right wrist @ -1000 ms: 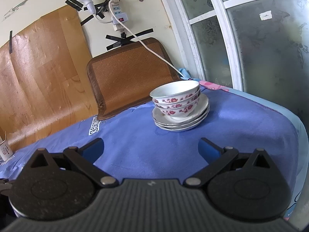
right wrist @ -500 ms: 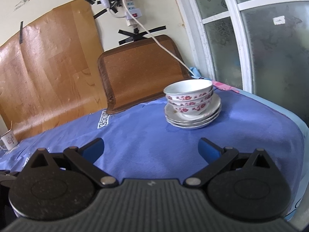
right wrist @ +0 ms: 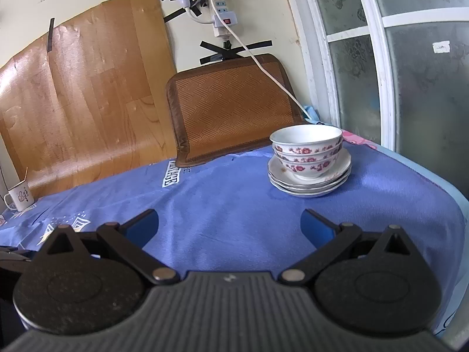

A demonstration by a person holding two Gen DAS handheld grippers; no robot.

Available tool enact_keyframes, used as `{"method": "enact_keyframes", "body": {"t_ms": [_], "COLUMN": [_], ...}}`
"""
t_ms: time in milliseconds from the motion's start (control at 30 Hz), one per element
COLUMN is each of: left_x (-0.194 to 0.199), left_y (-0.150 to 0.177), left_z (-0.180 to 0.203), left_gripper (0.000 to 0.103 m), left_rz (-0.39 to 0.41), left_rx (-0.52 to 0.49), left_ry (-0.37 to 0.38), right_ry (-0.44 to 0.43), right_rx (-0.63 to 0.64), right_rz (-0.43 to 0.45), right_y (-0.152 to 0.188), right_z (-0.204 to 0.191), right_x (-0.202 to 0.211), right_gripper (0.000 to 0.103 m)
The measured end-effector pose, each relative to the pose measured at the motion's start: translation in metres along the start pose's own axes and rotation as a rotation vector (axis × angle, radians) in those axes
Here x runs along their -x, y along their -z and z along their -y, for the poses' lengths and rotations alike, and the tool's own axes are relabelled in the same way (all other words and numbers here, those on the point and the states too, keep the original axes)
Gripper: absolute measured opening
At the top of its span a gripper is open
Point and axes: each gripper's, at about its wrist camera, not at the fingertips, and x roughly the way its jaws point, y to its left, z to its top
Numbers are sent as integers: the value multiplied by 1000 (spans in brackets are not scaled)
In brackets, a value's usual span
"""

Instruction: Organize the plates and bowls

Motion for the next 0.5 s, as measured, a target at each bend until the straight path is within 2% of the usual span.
{"method": "enact_keyframes", "body": {"t_ms": [500], "left_x": [6], "left_y": [1], "left_z": [-3], "left_gripper": [103], "left_rz": [19], "left_rx": [3], "left_ry": [-17], "right_ry": [0], "right_rx": [-7], "right_rz": [-8], "right_y": [1], "right_z": [-3], "right_x": [2], "right_gripper": [103]}}
